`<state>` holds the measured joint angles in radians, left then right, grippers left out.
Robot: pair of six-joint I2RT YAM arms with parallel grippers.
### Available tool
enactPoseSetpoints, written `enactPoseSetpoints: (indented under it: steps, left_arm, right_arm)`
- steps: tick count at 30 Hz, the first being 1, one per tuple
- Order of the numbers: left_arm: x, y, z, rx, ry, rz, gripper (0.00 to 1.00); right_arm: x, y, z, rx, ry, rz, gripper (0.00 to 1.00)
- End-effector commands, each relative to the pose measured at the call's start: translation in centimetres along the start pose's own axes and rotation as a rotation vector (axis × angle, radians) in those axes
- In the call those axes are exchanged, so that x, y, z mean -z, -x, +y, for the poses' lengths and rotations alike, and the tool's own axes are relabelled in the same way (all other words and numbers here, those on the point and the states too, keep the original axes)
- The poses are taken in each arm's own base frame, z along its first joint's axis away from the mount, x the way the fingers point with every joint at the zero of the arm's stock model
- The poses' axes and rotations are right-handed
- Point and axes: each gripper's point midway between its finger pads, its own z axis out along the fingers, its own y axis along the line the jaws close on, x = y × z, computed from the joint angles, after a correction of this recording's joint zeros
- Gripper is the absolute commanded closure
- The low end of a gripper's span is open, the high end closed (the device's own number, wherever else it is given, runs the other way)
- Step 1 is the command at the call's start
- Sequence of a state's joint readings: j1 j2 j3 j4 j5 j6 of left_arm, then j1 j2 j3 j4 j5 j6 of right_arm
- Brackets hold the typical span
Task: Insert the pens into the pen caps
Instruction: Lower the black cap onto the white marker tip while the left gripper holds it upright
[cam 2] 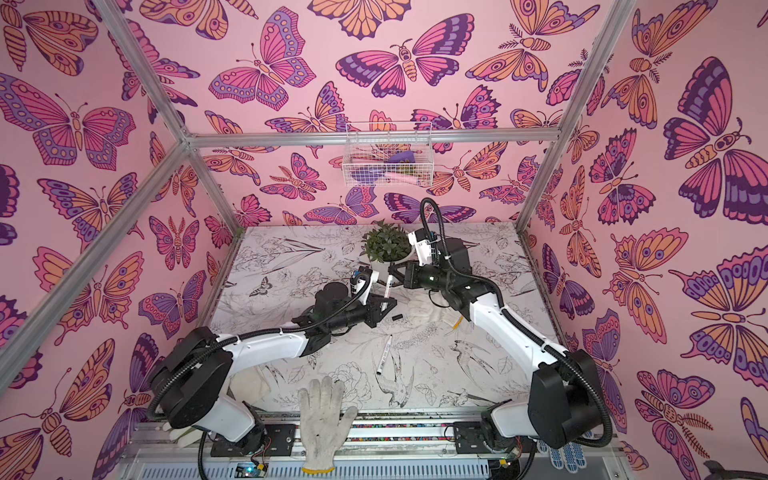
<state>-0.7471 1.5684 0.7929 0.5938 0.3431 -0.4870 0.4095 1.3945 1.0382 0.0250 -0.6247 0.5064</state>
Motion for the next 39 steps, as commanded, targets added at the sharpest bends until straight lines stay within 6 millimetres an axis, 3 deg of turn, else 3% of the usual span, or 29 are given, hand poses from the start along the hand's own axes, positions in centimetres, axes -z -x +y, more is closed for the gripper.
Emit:
enactPoseSetpoints:
  steps: [1,7,15,27,36,39]
  left_arm:
    - [0.5,6.2,0.1,-0.017,0.025,-0.225,1.00]
    - [0.6,7.1,0.3,0.053,-0.008,-0.281,1.00]
    - [1.1,5.1,2.3,0.134,0.039,-0.269,1.00]
    - [0.8,4.9,2.7,0.138,0.059,-0.253,1.00]
    - [1.5,5.0,3.5,0.126,0.120,-0.266,1.00]
    - [1.8,5.9,2.9,0.120,0.095,-0.293,1.00]
  right_arm:
    - [0.0,-7.7,3.0,-0.143,0.184,0.309,1.00]
    - [0.4,-7.1,3.8,-0.110,0.219,0.289,1.00]
    - [1.1,-5.7,3.5,-0.150,0.246,0.229,1.00]
    - [1.7,-10.0,5.1,-0.104,0.268,0.409,1.00]
    - [2.0,-12.2,2.1,-0.145,0.095,0.463,1.00]
    - [2.1,-12.5,1.6,-0.128,0.068,0.456,1.00]
